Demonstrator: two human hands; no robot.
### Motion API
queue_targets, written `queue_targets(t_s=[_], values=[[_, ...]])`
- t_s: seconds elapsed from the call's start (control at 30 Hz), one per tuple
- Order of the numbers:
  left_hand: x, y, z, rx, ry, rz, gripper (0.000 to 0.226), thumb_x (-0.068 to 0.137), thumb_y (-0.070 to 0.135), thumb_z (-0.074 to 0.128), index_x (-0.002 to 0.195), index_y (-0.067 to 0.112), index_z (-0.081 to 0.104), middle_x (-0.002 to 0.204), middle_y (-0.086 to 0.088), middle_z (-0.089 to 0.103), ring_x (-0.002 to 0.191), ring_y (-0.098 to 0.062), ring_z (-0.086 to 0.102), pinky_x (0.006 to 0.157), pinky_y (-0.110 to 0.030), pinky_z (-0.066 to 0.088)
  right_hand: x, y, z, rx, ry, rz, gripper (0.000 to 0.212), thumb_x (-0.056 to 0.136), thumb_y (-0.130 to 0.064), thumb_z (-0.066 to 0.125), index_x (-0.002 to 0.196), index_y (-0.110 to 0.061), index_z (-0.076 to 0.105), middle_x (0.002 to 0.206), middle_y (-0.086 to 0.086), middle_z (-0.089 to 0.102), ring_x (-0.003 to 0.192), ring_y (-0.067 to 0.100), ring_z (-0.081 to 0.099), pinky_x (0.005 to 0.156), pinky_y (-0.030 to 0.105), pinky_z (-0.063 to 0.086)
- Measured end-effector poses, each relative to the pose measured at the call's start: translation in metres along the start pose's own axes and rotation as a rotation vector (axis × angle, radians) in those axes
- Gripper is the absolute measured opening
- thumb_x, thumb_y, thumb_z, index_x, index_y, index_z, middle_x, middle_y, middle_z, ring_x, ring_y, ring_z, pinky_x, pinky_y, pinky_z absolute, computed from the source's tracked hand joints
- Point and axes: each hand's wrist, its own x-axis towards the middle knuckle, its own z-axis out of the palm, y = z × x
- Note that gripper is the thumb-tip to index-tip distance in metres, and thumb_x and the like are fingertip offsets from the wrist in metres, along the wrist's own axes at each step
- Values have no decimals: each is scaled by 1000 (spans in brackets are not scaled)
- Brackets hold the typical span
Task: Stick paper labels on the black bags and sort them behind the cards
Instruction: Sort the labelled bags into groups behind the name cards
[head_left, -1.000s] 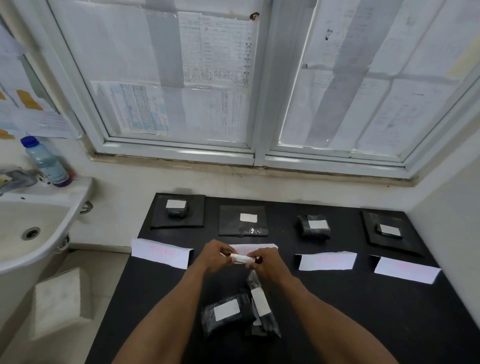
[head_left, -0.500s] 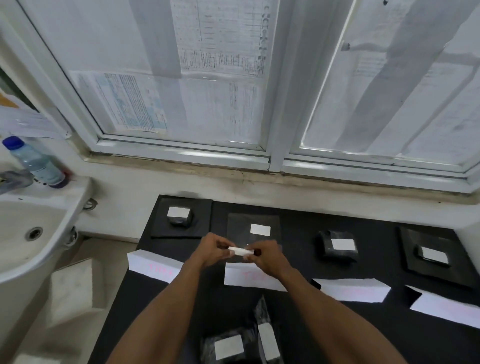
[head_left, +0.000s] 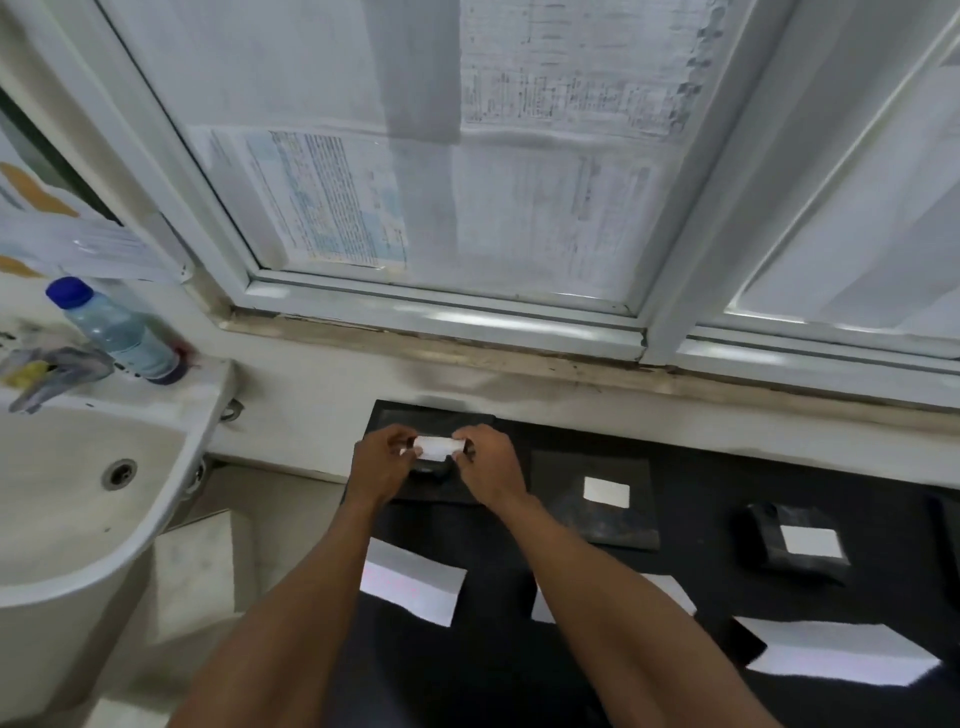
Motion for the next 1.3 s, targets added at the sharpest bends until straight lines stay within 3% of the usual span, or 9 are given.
queue_targets(t_s=[0.13, 0.3, 0.43, 0.6, 0.8, 1.1, 1.3], values=[[25, -25, -5, 66, -16, 23, 25, 85, 6, 66, 110, 9, 68, 109, -7, 70, 101, -22, 64, 86, -22, 43, 18, -5, 35, 8, 21, 89, 28, 83, -8, 64, 111, -6, 67, 112, 11, 65, 103, 26, 60, 98, 34, 45], [33, -41, -7, 12, -38, 67, 31, 84, 5, 66, 113, 13, 67, 113, -4, 69, 106, -17, 62, 90, -19, 42, 16, -6, 50, -43, 46, 156, 39, 88, -19, 61, 126, -13, 58, 126, 5, 61, 115, 21, 55, 104, 31, 41], [34, -41, -9, -17, -77, 70, 35, 79, -3, 65, 111, 10, 68, 111, -5, 70, 102, -16, 62, 88, -18, 42, 9, -9, 49, -69, 38, 172, 45, 85, -18, 63, 130, -14, 56, 129, 5, 60, 117, 21, 55, 105, 30, 42], [32, -43, -12, -62, -82, 41, 36, 79, -2, 65, 113, 10, 67, 112, -5, 69, 104, -17, 62, 86, -18, 42, 8, -19, 48, -111, 23, 144, 42, 85, -15, 61, 127, -14, 57, 124, 4, 58, 110, 20, 56, 96, 27, 43], [26, -45, -10, -92, -79, 22, 40, 79, 1, 65, 117, 13, 64, 116, -5, 68, 108, -20, 62, 92, -23, 46, 9, -20, 44, -144, 0, 141, 50, 80, -15, 66, 129, -15, 55, 127, 5, 54, 113, 20, 54, 97, 31, 46], [4, -30, -7, -72, -24, 36, 62, 80, 3, 66, 138, 13, 47, 132, -11, 58, 122, -25, 54, 102, -32, 44, -22, -20, 17, -128, 40, 143, 53, 79, -18, 69, 130, -16, 53, 131, 5, 50, 117, 22, 51, 99, 32, 45], [-61, -2, 4, -142, 30, 82, 70, 77, 2, 65, 142, 15, 42, 134, -13, 54, 126, -26, 50, 104, -35, 42, -85, 0, -35, -221, 11, 186, 52, 85, -22, 64, 135, -16, 49, 135, 7, 47, 125, 24, 46, 102, 33, 38]])
